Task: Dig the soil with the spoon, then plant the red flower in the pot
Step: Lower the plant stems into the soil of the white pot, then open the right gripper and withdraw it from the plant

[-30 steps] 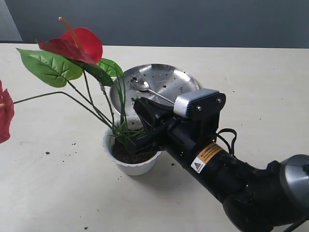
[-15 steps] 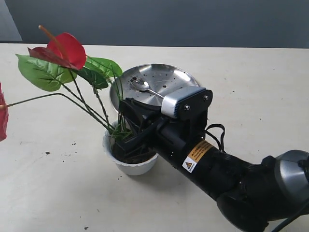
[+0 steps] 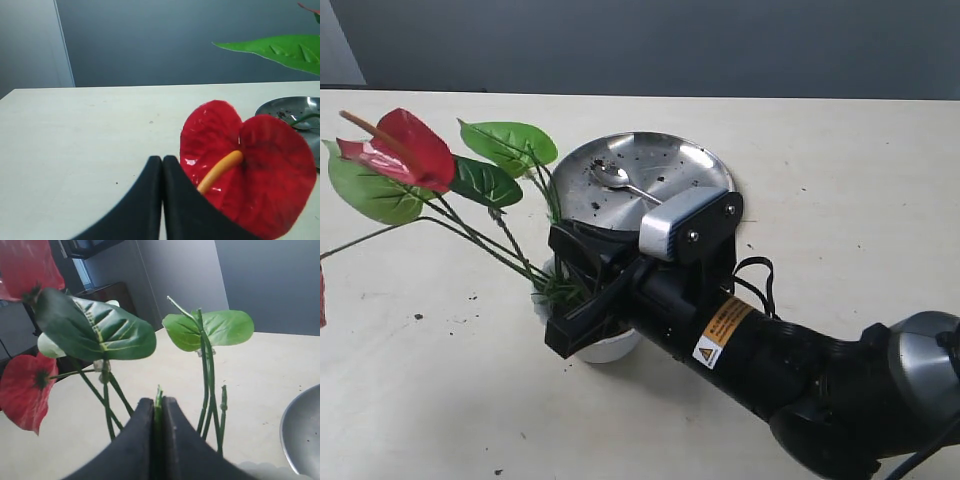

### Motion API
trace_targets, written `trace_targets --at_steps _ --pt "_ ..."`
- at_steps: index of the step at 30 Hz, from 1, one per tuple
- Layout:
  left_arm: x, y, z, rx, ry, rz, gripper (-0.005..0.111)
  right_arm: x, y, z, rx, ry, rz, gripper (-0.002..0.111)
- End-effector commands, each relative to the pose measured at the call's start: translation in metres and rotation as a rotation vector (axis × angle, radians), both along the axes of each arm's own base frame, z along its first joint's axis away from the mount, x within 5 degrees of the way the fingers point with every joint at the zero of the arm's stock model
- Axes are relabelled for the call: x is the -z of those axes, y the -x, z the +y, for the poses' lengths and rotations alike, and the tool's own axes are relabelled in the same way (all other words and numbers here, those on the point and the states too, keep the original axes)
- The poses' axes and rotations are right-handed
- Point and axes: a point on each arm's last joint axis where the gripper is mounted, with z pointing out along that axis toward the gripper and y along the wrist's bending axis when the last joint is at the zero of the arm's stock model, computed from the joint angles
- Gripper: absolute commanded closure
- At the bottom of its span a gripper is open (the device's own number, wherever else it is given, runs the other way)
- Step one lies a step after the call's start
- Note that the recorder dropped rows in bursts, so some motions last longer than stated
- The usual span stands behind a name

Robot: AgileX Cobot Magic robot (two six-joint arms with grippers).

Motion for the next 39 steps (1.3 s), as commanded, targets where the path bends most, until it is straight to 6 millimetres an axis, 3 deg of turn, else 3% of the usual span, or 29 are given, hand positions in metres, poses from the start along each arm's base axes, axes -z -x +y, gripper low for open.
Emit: trace_targets --at_steps 1,8,39 --pt "0.0006 0.0001 -0.0005 0.008 0.005 -0.006 0.106 0.0044 -0.0003 -0.0015 0.002 0.033 0.026 0.108" --pt "0.0006 0.0001 -0.0005 0.008 0.005 -0.006 0.106 0.0044 -0.0003 -0.0015 0.002 0.033 0.026 0.087" --pt "0.0005 0.0001 -0.0005 0.008 0.003 -0.007 0.106 0.0016 -0.0004 -0.0015 0.003 0.014 0.011 0.087"
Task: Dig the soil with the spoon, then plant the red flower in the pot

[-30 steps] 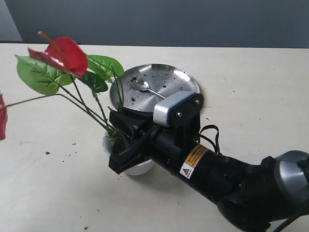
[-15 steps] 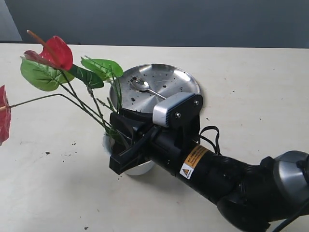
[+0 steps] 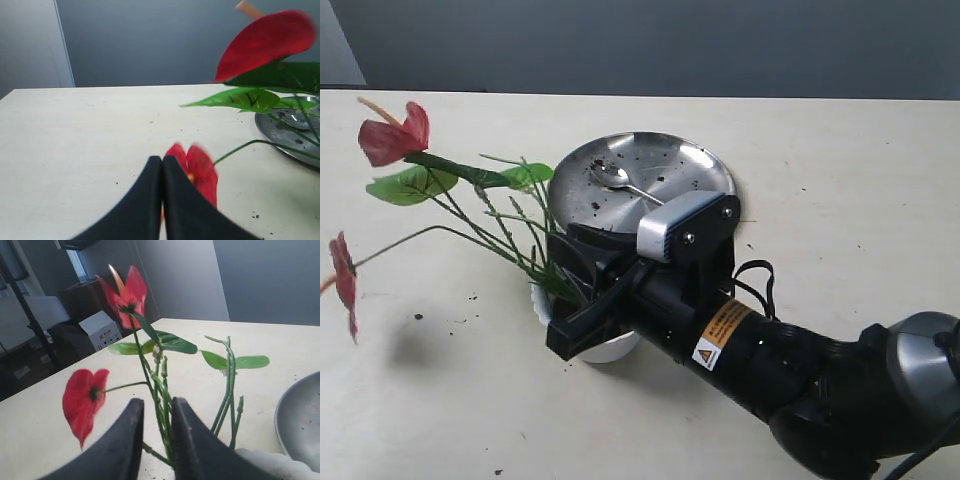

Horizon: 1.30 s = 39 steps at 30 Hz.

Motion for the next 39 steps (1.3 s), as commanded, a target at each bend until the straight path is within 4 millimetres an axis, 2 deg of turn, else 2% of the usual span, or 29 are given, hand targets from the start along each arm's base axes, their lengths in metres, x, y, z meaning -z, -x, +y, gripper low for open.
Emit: trace_targets --at_steps 1,3,5,8,10,11,18,21,26,28,30,32,35,39 --pt "0.001 0.0 -0.001 0.008 0.003 -0.005 0.106 -0.005 -0.001 -0.002 0.009 -0.017 -0.013 0.087" --pt "0.001 0.0 0.0 0.008 0.001 -0.003 0.106 -0.014 -0.002 -0.005 0.04 -0.05 -0.021 0.087" --pt "0.001 0.0 0.0 0.008 0.003 -0.003 0.106 -0.019 -0.005 -0.011 0.103 -0.027 0.049 0.089" --pt "0.001 0.0 0.0 0.008 0.003 -0.003 0.106 -0.028 -0.011 -0.023 0.159 0.227 0.135 0.105" --pt "0.001 0.0 0.0 0.008 0.003 -0.003 0.106 -0.039 -0.016 -0.032 0.14 0.399 0.164 0.109" --pt "0.001 0.0 0.0 0.008 0.003 -0.001 0.106 -0.047 -0.019 -0.037 0.138 0.432 0.171 0.109" --pt "0.001 0.0 0.0 0.008 0.003 -0.001 0.106 -0.109 -0.037 -0.083 0.279 0.342 0.061 0.109" --pt "0.001 0.0 0.0 0.008 0.003 -0.001 0.106 -0.125 -0.037 -0.106 0.27 0.4 0.099 0.109" --pt "0.001 0.0 0.0 0.008 0.001 -0.002 0.106 -0.136 -0.022 -0.144 0.28 0.476 0.158 0.109" --pt "0.001 0.0 0.0 0.008 0.001 -0.002 0.106 -0.142 -0.014 -0.159 0.332 0.462 0.141 0.109" --pt "0.001 0.0 0.0 0.008 0.001 0.0 0.106 -0.146 0.001 -0.179 0.416 0.4 0.138 0.109" --pt "0.001 0.0 0.0 0.008 -0.001 0.0 0.106 -0.142 0.018 -0.193 0.467 0.356 0.156 0.109" --pt "0.001 0.0 0.0 0.008 -0.001 0.0 0.106 -0.12 0.049 -0.21 0.544 0.308 0.178 0.109" --pt "0.001 0.0 0.0 0.008 0.002 0.0 0.106 -0.105 0.071 -0.214 0.529 0.312 0.173 0.109"
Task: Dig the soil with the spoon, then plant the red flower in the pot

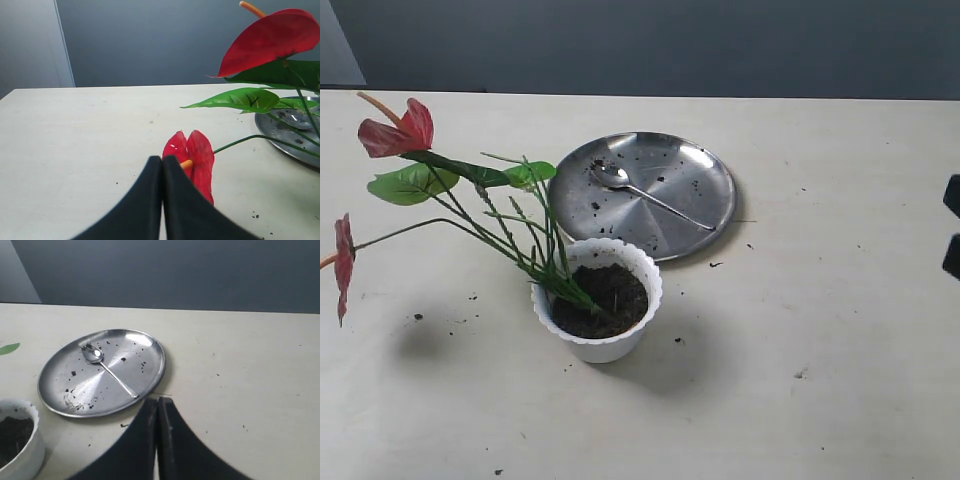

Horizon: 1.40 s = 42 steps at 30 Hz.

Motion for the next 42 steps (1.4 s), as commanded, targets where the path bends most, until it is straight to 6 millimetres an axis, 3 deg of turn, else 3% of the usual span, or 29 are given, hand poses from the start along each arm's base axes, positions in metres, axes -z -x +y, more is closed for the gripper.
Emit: trace_targets --at_steps 1,16,23,28,35,42 --pt "0.001 0.0 0.0 0.008 0.002 0.0 0.106 0.008 0.015 -0.002 -0.015 0.005 0.01 0.109" --pt "0.001 0.0 0.0 0.008 0.002 0.0 0.106 0.006 0.02 0.001 -0.057 -0.016 0.005 0.109" --pt "0.001 0.0 0.0 0.008 0.002 0.0 0.106 0.005 0.021 0.004 -0.054 -0.126 0.029 0.109" --pt "0.001 0.0 0.0 0.008 0.002 0.0 0.106 -0.001 0.031 -0.003 -0.057 0.03 -0.098 0.109" --pt "0.001 0.0 0.0 0.008 0.002 0.0 0.106 -0.016 0.063 -0.017 0.034 0.042 -0.326 0.109" --pt "0.001 0.0 0.0 0.008 -0.001 0.0 0.106 -0.019 0.075 -0.025 0.171 0.092 -0.411 0.109"
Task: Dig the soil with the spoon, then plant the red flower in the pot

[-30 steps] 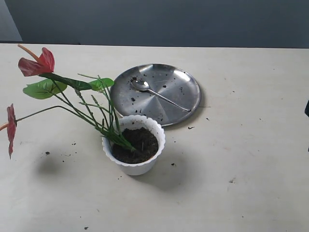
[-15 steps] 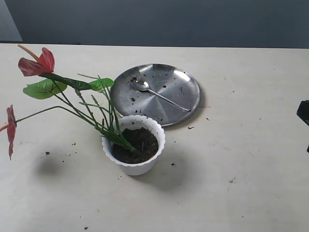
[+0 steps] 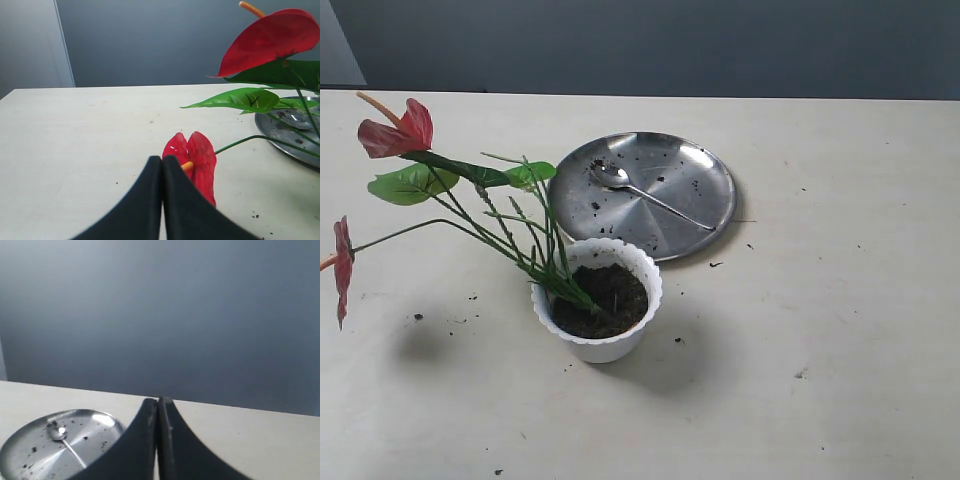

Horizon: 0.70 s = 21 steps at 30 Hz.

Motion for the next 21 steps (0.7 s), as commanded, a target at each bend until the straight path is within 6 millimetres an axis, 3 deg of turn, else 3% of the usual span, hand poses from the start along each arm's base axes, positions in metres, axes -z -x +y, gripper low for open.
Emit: trace_targets --at_steps 1,5,11,19,21 --pt "0.001 0.0 0.0 0.008 -0.001 0.0 0.106 0.0 0.003 -0.004 0.088 0.03 -0.034 0.109" --pt "0.001 0.0 0.0 0.008 -0.001 0.0 0.106 0.012 0.005 -0.009 0.18 0.08 -0.04 0.109" --pt "0.001 0.0 0.0 0.008 -0.001 0.0 0.106 0.062 -0.008 -0.015 0.288 0.02 0.108 0.109" --pt "0.001 0.0 0.0 0.008 -0.001 0.0 0.106 0.1 -0.013 -0.018 0.307 0.065 0.226 0.109" --pt "0.001 0.0 0.0 0.008 -0.001 0.0 0.106 0.101 -0.013 -0.018 0.309 0.056 0.23 0.109"
